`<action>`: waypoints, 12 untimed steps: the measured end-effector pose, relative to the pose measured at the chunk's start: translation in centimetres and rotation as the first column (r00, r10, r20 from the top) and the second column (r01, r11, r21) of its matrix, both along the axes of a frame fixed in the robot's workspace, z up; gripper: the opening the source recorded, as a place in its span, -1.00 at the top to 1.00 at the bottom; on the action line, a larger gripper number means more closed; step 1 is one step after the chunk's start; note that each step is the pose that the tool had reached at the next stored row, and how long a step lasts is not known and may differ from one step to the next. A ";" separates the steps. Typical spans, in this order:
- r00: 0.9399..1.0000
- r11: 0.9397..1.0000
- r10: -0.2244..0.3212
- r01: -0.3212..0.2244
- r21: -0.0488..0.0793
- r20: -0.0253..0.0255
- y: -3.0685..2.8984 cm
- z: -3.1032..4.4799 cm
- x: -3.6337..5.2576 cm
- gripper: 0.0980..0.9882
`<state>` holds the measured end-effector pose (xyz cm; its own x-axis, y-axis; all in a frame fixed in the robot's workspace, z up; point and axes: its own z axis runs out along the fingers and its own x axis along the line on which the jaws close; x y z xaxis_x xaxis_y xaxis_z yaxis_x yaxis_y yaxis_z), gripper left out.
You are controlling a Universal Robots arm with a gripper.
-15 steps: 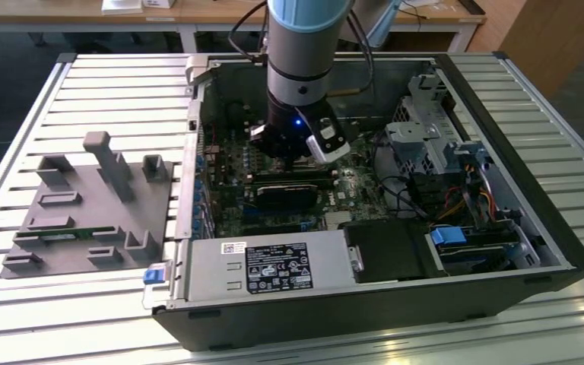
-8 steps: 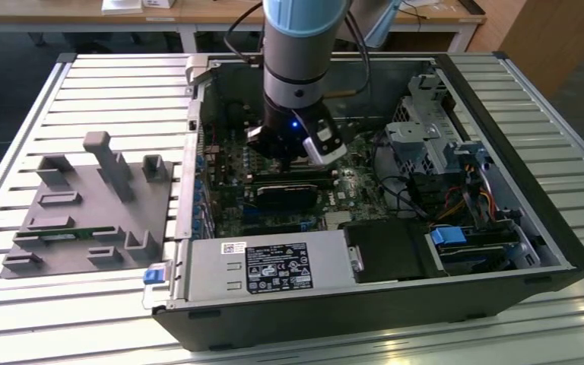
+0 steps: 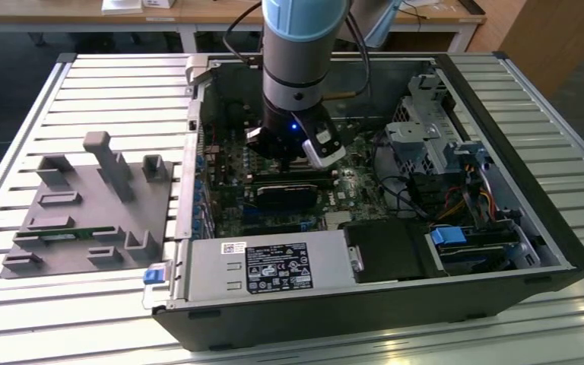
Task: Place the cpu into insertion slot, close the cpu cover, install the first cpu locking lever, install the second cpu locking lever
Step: 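Install the second cpu locking lever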
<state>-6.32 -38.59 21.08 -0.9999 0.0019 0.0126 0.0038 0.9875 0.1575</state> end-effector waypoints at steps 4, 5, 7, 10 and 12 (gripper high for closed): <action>1.000 1.000 0.000 0.000 0.000 0.000 -0.01 -0.01 -0.01 0.98; 1.000 1.000 0.000 0.000 0.000 0.000 -0.02 -0.01 -0.01 0.98; 1.000 1.000 0.000 0.000 0.007 0.000 -0.11 -0.02 -0.01 0.98; 1.000 1.000 0.000 0.000 0.014 0.000 -0.46 -0.03 -0.10 0.98; 1.000 1.000 0.000 0.000 0.019 0.000 -0.68 -0.03 -0.34 0.98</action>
